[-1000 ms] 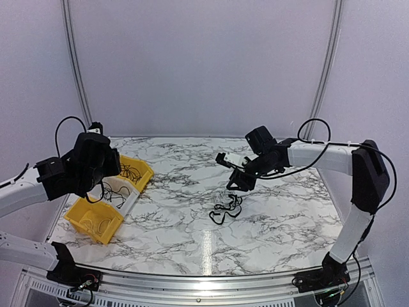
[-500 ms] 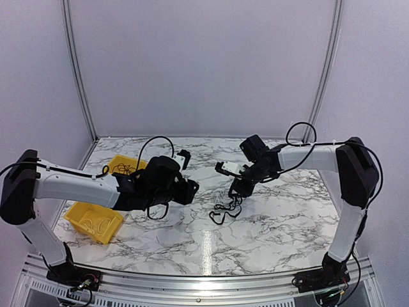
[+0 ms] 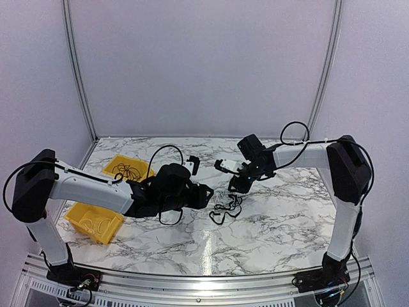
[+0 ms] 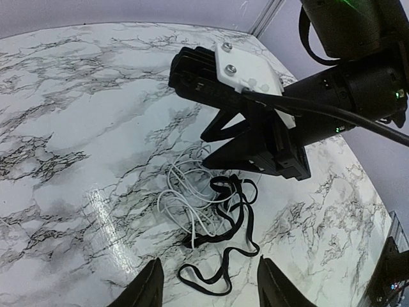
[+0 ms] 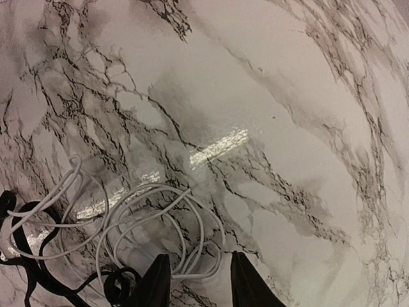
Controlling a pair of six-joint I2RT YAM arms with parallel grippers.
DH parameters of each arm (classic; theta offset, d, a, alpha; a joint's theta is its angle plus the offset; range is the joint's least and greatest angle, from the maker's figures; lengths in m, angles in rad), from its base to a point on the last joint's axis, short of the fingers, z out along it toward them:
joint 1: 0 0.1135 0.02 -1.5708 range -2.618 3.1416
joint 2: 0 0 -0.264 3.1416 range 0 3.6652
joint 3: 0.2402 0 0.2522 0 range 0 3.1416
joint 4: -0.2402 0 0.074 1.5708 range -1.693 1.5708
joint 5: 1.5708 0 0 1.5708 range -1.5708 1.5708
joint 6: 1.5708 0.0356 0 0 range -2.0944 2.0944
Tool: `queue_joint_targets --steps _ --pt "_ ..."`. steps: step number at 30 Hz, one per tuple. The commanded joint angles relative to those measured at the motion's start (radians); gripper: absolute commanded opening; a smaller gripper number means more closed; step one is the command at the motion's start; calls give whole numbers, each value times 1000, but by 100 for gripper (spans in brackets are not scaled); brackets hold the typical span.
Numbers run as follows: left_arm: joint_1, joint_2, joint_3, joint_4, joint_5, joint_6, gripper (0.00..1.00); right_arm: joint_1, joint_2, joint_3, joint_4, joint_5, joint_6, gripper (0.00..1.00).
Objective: Untangle the cables
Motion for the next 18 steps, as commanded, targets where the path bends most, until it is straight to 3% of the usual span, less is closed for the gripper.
queue_joint_targets --steps 1,9,13,18 --pt "-14 10 -12 61 24 -24 51 -6 26 57 21 17 22 30" --pt "-25 12 -21 76 28 -36 50 -6 29 55 36 37 29 0" --pt "-31 14 -27 87 6 -20 50 -6 -11 71 9 31 43 0" --pt "-52 -33 -60 131 -43 122 51 -4 -168 94 -66 -76 39 0"
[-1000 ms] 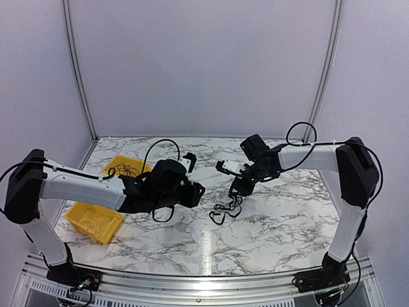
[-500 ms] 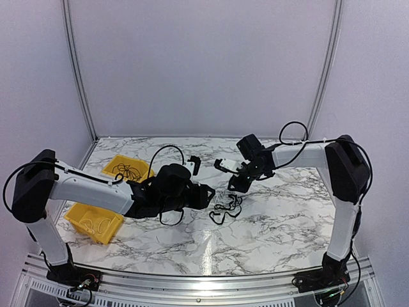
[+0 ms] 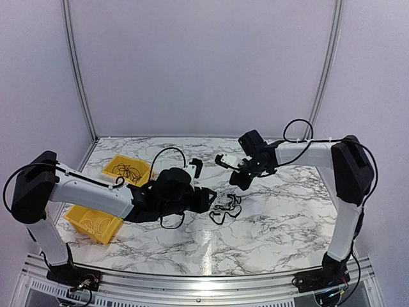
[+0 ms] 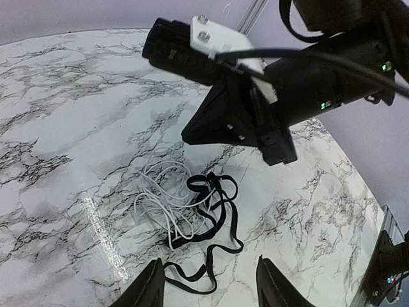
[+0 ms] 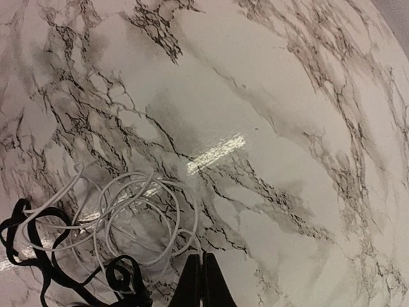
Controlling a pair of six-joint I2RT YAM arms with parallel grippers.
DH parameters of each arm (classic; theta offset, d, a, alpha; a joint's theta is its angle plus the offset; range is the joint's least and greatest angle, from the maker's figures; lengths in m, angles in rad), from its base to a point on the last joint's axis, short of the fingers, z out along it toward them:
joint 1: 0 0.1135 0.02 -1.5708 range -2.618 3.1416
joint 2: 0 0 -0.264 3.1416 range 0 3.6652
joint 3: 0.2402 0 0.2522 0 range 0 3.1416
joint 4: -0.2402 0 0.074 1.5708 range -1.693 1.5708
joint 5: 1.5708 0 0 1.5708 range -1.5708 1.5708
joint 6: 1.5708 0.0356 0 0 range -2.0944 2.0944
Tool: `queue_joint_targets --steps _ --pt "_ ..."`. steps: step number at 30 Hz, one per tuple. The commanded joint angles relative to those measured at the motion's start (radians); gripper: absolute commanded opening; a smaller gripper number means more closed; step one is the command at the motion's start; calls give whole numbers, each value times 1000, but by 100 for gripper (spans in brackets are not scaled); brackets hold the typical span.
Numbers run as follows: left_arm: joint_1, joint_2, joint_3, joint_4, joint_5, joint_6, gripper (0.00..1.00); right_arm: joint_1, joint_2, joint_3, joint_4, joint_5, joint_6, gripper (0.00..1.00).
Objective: Untangle the cables
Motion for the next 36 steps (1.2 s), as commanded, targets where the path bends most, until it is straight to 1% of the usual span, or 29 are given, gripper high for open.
queue_joint_targets --steps 1,5,9,12,17,19,21,23,24,27,29,32,36 --pt "-23 -47 -44 75 -47 138 51 -1 -185 71 -69 -107 6 0" --pt "-38 -88 -75 152 -64 247 52 22 -266 107 -160 -148 -12 0" --pt "-48 -111 -114 263 -115 308 52 52 -309 128 -226 -166 -6 0" --pt "-54 -103 -115 353 -89 356 53 77 -333 131 -242 -187 4 0" --pt "-67 -39 -55 430 -80 424 54 100 -347 151 -268 -218 0 0" --pt "-67 4 -21 450 -133 442 54 104 -350 171 -287 -253 1 0" --pt "-65 50 0 502 -157 481 53 105 -356 195 -316 -299 0 0" --pt "-61 102 15 570 -172 504 50 106 -368 217 -341 -354 -5 0" --pt "-57 128 24 604 -178 506 47 108 -376 228 -350 -377 -6 0" --pt "-42 207 36 737 -158 510 34 105 -392 282 -404 -475 -25 0" --pt "-31 262 54 798 -131 503 26 106 -399 341 -441 -539 -44 0" --pt "-21 339 98 819 -94 477 17 105 -425 406 -443 -591 -54 0" --pt "-19 423 140 819 -69 436 13 106 -443 541 -429 -572 -64 0"
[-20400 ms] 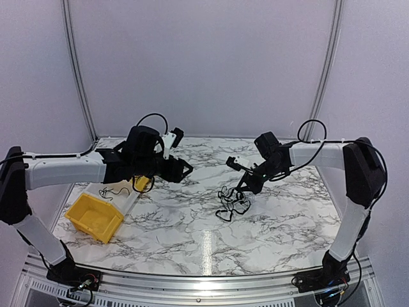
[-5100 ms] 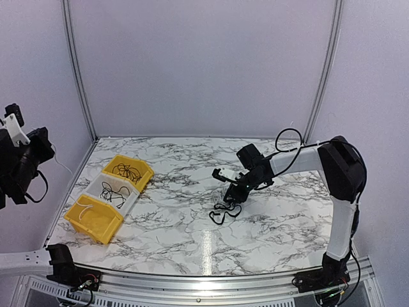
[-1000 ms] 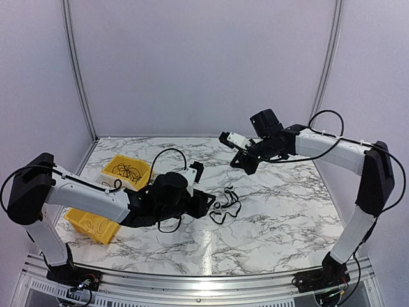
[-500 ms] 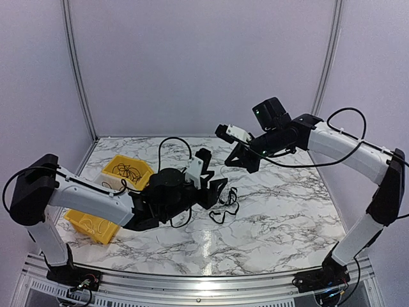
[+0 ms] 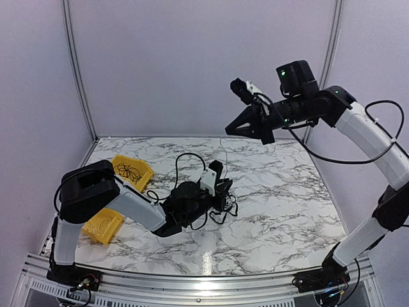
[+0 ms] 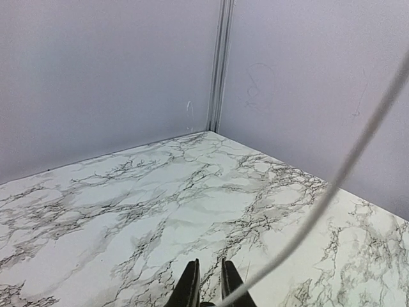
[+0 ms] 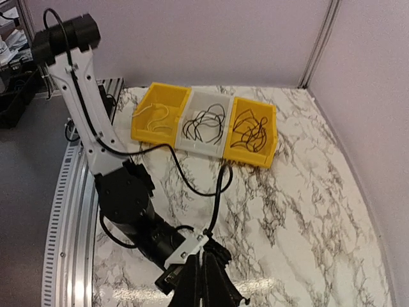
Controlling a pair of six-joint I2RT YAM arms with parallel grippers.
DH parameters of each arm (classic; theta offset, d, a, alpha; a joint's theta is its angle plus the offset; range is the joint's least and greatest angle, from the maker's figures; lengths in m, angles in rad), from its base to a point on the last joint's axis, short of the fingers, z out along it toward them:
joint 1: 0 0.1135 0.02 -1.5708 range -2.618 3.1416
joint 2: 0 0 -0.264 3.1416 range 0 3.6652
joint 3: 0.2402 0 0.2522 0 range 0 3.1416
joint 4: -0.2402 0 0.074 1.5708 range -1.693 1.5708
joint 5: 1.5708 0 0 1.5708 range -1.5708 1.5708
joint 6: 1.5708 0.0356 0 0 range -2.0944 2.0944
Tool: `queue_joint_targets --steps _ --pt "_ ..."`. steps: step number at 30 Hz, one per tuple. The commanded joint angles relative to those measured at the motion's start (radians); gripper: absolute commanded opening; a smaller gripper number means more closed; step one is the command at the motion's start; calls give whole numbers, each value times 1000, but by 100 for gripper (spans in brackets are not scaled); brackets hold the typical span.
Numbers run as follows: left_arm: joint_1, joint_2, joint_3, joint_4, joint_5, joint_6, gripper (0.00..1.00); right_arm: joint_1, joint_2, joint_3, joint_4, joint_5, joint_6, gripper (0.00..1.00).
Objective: Untangle the cables
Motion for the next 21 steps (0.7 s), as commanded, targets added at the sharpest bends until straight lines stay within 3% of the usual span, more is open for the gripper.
queue_joint_targets --steps 1,13,16,21 --pt "7 77 53 88 37 -47 12 8 -39 190 -17 -51 -24 0" --pt "7 193 56 88 55 -189 5 -129 18 595 14 -99 19 0" --pt "7 163 16 92 52 -195 2 -160 4 566 21 -9 16 0" --pt "4 51 -85 134 52 -183 0 -229 -78 267 123 91 52 0"
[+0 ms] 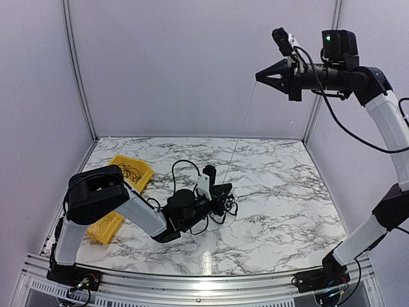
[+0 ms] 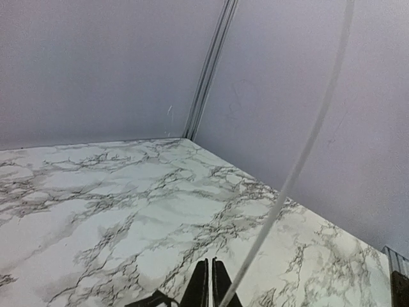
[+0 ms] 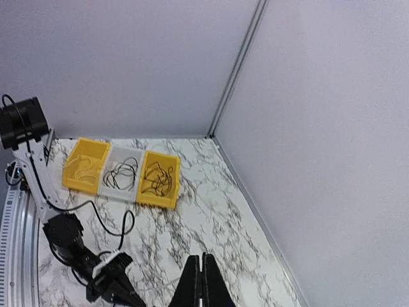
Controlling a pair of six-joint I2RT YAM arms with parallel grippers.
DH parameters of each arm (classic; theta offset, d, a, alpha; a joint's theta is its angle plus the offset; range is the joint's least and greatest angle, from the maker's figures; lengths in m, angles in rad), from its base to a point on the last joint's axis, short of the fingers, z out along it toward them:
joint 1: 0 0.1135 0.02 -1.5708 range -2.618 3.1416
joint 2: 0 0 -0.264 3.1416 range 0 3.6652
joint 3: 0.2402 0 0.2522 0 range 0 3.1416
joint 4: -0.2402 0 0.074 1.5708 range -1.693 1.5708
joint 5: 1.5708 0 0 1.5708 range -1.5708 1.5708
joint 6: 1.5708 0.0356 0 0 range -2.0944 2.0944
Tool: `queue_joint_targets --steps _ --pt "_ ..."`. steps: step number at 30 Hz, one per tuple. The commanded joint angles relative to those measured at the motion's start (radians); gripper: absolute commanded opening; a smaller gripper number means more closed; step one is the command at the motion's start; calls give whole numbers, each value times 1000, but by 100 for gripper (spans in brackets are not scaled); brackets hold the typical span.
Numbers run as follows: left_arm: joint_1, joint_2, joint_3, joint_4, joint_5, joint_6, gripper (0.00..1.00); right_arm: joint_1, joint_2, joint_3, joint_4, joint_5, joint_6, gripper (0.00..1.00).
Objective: Untangle the cables
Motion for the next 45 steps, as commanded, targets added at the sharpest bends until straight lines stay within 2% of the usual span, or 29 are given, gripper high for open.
queue_joint_targets --steps 1,8,9,12,14,18,20,24,27,32,36,40,41,43,44,45 --pt "1 -77 -115 -59 -1 -8 0 -69 -102 -232 213 90 53 0" --pt "-1 -220 -241 -48 41 -35 0 -107 -138 -760 431 401 37 0" --pt "-1 -235 -253 -52 31 -41 0 -112 -141 -823 462 428 27 3" --pt "-1 -265 -273 -83 14 -48 0 -116 -151 -952 495 442 -31 33" --pt "-1 -272 -275 -97 17 -46 0 -115 -156 -974 448 388 -92 48" --pt "-1 -266 -261 -123 46 -31 0 -82 -169 -951 305 187 -222 64" --pt "-1 -262 -249 -135 65 -24 0 -25 -169 -953 285 179 -260 66" --pt "-2 -260 -241 -140 85 -23 0 117 -127 -963 301 274 -311 69" --pt "-4 -264 -240 -143 98 -24 0 162 -84 -953 334 300 -313 69" --pt "-7 -271 -238 -151 98 -26 0 207 -15 -902 324 244 -279 72" --pt "-11 -274 -238 -152 97 -15 0 233 19 -906 382 304 -228 69" --pt "-11 -280 -245 -153 99 -3 0 233 71 -875 371 293 -212 54" --pt "-11 -281 -249 -153 98 0 1 233 79 -871 361 268 -211 47" --pt "-11 -286 -256 -156 93 3 3 233 95 -854 345 235 -208 21" --pt "-11 -289 -261 -158 88 2 6 233 99 -841 335 227 -204 6" --pt "-11 -293 -269 -158 82 0 12 233 99 -832 328 224 -197 0"
